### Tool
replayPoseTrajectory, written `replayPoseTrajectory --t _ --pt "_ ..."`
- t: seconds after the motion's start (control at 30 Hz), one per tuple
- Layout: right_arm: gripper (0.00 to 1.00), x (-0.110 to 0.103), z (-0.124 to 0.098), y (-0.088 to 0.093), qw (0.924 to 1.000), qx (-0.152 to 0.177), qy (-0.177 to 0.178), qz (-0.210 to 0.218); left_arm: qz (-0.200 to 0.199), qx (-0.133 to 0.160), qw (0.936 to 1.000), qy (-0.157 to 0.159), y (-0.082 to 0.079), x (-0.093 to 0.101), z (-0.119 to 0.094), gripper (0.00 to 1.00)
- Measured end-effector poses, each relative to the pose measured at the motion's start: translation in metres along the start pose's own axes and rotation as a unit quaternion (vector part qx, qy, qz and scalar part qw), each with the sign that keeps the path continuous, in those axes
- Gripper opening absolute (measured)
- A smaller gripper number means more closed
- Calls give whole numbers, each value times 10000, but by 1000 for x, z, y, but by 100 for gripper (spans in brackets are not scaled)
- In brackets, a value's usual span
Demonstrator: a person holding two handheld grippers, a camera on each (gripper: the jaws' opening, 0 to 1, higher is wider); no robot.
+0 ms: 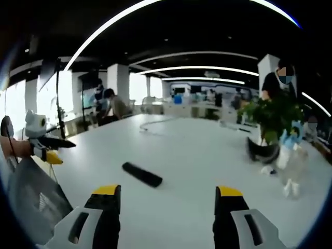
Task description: Press the specified remote control buttons in sequence, fully releasing each button before pressing the next.
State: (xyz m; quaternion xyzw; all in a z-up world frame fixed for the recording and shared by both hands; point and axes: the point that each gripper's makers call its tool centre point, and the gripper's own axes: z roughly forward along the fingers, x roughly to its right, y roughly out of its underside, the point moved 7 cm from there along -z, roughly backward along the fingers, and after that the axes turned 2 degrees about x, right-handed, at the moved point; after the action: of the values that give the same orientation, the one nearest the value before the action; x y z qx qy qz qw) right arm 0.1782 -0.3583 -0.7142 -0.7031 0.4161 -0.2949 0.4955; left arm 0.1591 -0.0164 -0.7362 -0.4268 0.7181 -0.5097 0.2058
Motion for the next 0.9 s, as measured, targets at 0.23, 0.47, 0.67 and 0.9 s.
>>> replayPoseTrajectory --t 0.23,0.47,0.67,0.9 --pt "72 -4 2 2 9997 -140 -133 -125 -134 -191 9997 -19 4 -3 3 91" --pt "72 1 -1 0 10000 -28 -17 13 150 -556 9981 -208 11 -6 3 85" --pt "74 -4 1 0 9998 -16 -178 -45 -107 -781 9969 -14 15 -3 8 95" --pt "74 -6 2 3 9995 -117 -245 -152 73 -1143 9933 137 20 2 15 97"
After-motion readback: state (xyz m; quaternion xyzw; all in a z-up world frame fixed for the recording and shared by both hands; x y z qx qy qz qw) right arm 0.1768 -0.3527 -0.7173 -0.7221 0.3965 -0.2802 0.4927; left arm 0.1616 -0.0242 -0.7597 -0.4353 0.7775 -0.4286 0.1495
